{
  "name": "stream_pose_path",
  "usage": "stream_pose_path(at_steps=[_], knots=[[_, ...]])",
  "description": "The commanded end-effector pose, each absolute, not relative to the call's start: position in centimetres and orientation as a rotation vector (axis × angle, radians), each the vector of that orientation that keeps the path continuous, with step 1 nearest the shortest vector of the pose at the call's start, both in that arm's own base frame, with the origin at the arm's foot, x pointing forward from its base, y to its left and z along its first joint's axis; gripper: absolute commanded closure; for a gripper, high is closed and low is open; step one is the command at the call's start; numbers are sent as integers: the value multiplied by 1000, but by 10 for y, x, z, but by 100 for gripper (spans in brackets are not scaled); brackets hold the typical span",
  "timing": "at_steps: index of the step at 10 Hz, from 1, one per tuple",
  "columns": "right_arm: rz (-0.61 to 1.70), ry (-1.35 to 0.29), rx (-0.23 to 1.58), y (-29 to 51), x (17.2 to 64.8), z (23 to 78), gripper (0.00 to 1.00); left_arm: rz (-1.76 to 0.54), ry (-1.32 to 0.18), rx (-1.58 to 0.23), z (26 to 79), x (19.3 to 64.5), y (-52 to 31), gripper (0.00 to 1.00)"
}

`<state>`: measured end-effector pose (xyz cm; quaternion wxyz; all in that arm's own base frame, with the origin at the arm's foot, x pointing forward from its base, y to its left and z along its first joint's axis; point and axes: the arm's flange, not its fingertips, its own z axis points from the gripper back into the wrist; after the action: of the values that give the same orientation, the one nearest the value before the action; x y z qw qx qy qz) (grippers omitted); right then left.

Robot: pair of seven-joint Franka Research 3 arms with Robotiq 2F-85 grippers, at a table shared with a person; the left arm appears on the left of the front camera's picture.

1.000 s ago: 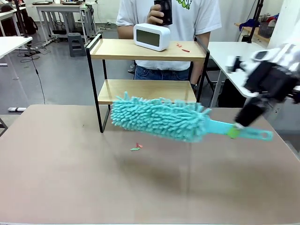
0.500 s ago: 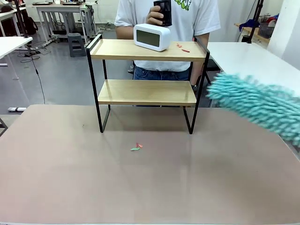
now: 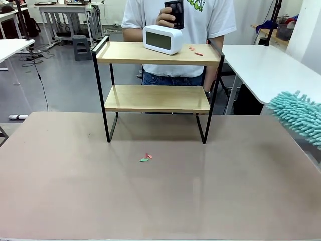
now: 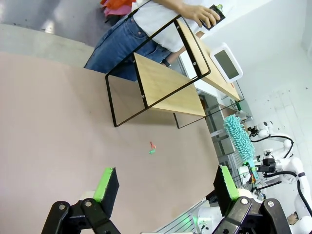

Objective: Clean the shelf.
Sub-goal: Clean the specific tier of the Shelf with the Duster once objects are removed, then clean the remaining tier of the Shelf with the Duster once objects are removed.

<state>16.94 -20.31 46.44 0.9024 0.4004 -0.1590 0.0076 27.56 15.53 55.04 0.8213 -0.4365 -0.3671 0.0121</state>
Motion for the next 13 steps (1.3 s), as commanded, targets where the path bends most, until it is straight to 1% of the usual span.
stream_pose_path(at_steps=[1, 13], knots=[[91, -335, 887, -202, 155, 467, 88, 9, -801, -935, 550, 277, 153, 0], [91, -335, 887, -202, 155, 467, 88, 9, -801, -935, 550, 277, 153, 0]])
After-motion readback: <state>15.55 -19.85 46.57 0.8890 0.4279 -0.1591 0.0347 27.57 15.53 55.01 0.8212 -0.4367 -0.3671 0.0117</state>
